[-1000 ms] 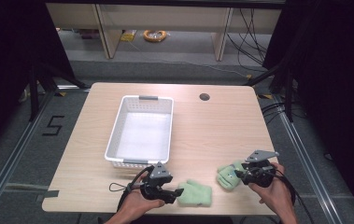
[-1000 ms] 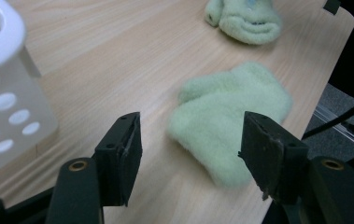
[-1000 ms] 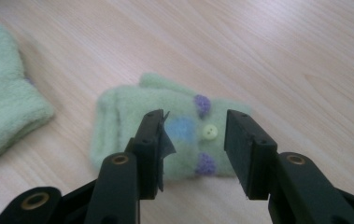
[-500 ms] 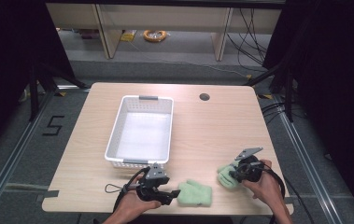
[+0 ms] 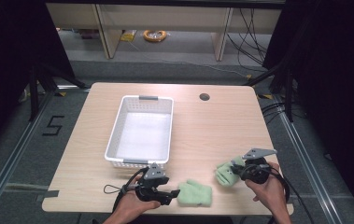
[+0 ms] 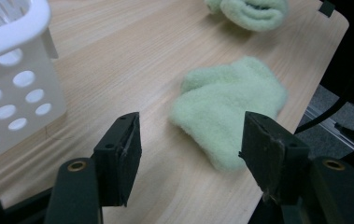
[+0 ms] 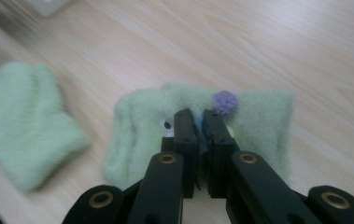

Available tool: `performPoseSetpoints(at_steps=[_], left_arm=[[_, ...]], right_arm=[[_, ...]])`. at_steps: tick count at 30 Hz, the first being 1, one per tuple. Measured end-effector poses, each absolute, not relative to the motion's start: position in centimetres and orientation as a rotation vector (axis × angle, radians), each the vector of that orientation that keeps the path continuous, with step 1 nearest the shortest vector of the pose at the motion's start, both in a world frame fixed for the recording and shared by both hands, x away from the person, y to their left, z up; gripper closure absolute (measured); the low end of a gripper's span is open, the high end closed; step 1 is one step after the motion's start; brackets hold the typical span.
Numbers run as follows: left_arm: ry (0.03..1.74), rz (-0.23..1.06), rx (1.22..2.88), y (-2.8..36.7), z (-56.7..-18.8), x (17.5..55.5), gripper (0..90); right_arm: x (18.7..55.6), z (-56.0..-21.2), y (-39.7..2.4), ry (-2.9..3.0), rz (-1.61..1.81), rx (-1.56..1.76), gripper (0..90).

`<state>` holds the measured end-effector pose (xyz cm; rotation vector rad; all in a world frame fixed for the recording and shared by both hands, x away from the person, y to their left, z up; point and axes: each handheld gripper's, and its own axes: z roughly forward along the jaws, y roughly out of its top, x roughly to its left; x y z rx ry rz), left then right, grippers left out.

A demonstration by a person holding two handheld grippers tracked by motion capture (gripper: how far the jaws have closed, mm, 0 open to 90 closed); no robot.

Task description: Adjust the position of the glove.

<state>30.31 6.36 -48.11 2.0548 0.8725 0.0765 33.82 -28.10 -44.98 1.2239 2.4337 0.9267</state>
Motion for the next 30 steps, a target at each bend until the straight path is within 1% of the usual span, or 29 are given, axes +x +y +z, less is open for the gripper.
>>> performPoseSetpoints(at_steps=[2, 4, 8, 9, 12, 16, 22, 25, 26, 30], left_arm=[[0.889, 0.072, 2.029, 6.2, -48.0, 30.2, 37.7], [0.864, 0.082, 2.041, 6.3, -47.7, 30.1, 37.7], [0.855, 0.080, 2.040, 6.3, -47.5, 29.8, 38.1], [0.849, 0.081, 2.040, 6.3, -47.4, 29.7, 38.2], [0.844, 0.079, 2.034, 6.2, -47.3, 29.5, 40.0], [0.829, 0.076, 2.027, 6.0, -47.1, 29.2, 42.8], [0.792, 0.068, 2.054, 6.0, -47.0, 29.0, 46.6], [0.801, 0.062, 2.053, 6.0, -47.1, 28.8, 47.8], [0.773, 0.061, 2.066, 6.0, -47.1, 28.7, 49.1], [0.766, 0.056, 2.088, 5.9, -47.4, 28.6, 51.2]], right_arm=[[33.1, -44.1, -27.6, 2.446, 0.966, 1.185, 86.4], [32.5, -43.5, -26.8, 2.443, 1.018, 1.184, 86.4], [31.6, -43.1, -24.9, 2.470, 1.055, 1.139, 86.4], [31.6, -43.2, -24.4, 2.491, 1.064, 1.083, 86.4], [31.1, -43.5, -23.0, 2.504, 1.110, 1.081, 86.4], [31.0, -43.5, -22.1, 2.540, 1.109, 1.045, 86.4], [30.2, -44.1, -20.1, 2.572, 1.146, 1.031, 86.2], [30.0, -44.4, -19.6, 2.597, 1.142, 1.051, 86.1], [30.1, -44.8, -19.4, 2.602, 1.136, 1.035, 86.0], [30.1, -45.9, -19.1, 2.605, 1.129, 1.047, 85.8]])
